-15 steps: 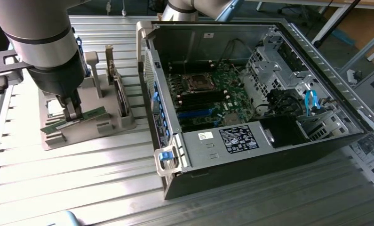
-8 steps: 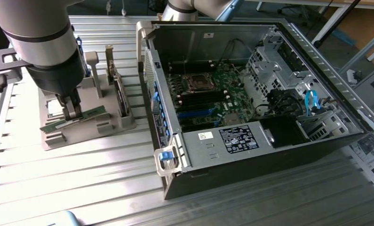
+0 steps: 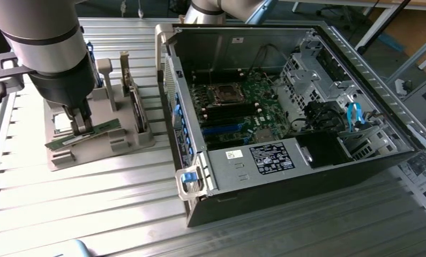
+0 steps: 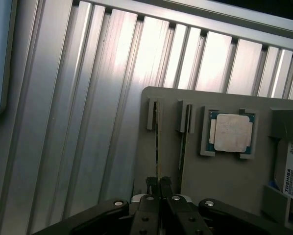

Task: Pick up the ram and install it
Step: 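Pick up the ram and move it above insertion slot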

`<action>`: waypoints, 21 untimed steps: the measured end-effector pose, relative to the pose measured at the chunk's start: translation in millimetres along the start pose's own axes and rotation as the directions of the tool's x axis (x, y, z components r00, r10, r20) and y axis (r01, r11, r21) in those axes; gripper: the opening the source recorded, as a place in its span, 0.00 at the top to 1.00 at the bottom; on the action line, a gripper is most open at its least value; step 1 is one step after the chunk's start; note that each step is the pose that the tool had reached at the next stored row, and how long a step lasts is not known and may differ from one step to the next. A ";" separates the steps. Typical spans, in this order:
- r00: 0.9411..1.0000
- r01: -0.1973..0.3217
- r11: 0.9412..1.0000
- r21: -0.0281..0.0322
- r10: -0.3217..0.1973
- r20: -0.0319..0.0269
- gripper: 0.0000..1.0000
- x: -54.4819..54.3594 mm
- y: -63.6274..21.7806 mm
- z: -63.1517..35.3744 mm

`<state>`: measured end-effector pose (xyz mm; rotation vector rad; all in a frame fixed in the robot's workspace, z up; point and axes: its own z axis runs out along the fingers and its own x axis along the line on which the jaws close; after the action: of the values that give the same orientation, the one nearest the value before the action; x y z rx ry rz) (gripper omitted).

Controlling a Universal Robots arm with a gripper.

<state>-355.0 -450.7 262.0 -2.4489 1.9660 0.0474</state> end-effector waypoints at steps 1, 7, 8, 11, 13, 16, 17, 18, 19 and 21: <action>1.000 0.000 1.000 0.000 0.000 0.000 0.88 0.0 0.0 -0.4; 1.000 0.000 1.000 0.001 0.000 0.004 0.88 -0.1 0.0 -3.6; 1.000 0.000 1.000 0.001 0.000 0.005 0.88 -0.1 0.1 -4.1; 1.000 0.000 1.000 0.002 0.000 0.007 0.88 -0.1 0.1 -5.7; 1.000 0.000 1.000 0.002 0.000 0.007 0.88 -0.1 0.1 -6.6; 1.000 0.000 1.000 0.002 0.000 0.009 0.88 -0.2 0.1 -8.2; 1.000 0.000 1.000 0.002 0.000 0.010 0.88 -0.2 0.1 -8.6; 1.000 0.000 1.000 0.002 0.000 0.010 0.88 -0.2 0.1 -8.9; 1.000 0.000 1.000 0.002 0.000 0.011 0.88 -0.2 0.2 -9.2; 1.000 0.000 1.000 0.003 0.000 0.011 0.88 -0.2 0.2 -9.8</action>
<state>-355.0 -450.7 271.8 -2.4418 1.9601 0.0586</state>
